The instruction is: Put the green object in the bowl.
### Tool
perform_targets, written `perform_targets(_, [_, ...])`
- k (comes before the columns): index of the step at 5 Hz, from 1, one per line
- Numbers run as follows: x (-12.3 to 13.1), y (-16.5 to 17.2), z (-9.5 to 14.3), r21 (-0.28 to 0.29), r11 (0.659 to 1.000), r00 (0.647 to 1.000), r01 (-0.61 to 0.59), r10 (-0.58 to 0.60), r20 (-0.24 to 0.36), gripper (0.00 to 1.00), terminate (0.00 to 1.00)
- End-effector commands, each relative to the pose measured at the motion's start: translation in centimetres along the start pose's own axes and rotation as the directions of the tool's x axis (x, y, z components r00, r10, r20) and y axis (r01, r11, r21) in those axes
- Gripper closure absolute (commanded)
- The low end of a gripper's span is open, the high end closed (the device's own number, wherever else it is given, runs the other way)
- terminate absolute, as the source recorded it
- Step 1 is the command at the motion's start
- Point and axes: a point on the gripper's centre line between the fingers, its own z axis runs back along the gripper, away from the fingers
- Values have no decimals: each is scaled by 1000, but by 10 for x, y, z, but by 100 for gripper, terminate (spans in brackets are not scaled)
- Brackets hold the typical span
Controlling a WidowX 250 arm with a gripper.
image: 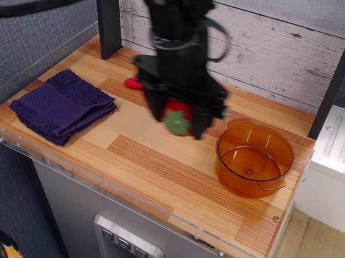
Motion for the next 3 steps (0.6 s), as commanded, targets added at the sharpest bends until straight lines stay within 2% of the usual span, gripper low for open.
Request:
perform_targets(1, [26, -35, -18, -12, 994, 993, 108, -107, 51, 100, 0])
perform_targets(2, [35, -44, -34, -26, 991, 990, 135, -133, 55, 100, 0])
perform_targets(3, [38, -51, -41, -3, 988, 986, 153, -153, 59, 100, 0])
